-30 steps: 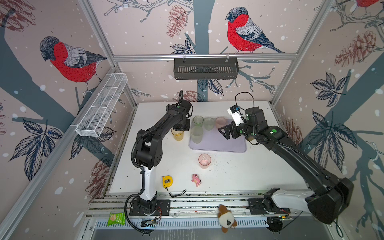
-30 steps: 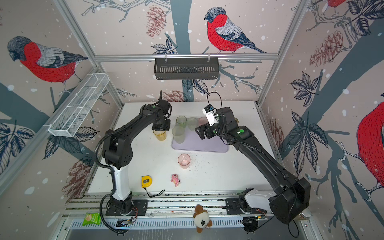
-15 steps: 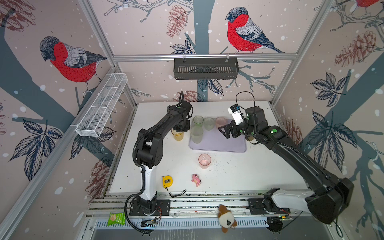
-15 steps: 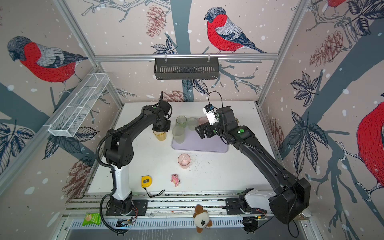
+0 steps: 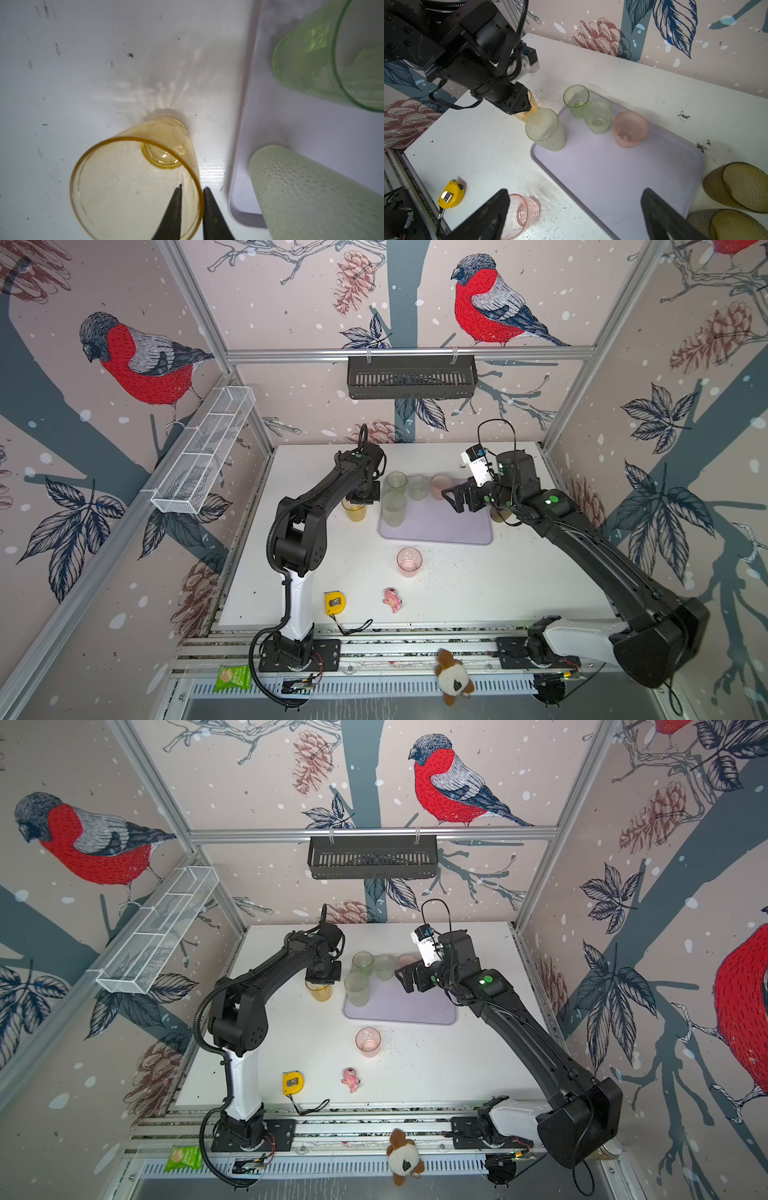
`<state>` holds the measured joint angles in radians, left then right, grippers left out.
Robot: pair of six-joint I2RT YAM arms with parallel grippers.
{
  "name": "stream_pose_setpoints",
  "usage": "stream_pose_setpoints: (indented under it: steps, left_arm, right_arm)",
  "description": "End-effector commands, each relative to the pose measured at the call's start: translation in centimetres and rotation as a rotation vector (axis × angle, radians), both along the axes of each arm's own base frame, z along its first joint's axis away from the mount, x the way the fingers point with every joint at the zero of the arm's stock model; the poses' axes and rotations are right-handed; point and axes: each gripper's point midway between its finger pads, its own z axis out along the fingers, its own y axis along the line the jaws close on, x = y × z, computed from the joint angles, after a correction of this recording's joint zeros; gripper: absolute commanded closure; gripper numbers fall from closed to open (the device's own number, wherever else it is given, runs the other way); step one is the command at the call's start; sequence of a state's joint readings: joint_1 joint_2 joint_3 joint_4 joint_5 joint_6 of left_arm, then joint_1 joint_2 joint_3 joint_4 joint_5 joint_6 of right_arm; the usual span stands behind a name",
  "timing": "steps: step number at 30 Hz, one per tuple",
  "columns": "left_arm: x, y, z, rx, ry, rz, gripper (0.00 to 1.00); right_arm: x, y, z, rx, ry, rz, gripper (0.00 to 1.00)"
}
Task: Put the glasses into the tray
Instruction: 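Lower the left gripper into the amber cup and close on its rim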
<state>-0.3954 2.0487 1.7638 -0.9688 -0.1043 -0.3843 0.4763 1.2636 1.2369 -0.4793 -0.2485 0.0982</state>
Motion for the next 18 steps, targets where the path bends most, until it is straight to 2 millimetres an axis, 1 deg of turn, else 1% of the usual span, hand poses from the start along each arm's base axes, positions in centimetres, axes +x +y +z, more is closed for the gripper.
stream_pose_setpoints:
  steps: [1, 13, 18]
  left_arm:
    - [0.05, -0.01, 0.09, 0.005, 0.001, -0.013, 0.81]
    - [0.16, -0.10, 0.09, 0.005, 0.003, -0.013, 0.85]
    - [0.05, 0.04, 0.03, 0.010, 0.005, -0.012, 0.86]
  right_arm:
    - [0.19, -0.21, 0.59, -0.006, -0.027, 0.003, 0.00]
    - [0.49, -0.65, 0.54, -0.009, -0.027, -0.005, 0.01]
    - [0.61, -0.79, 0.86, -0.009, -0.034, -0.008, 0.00]
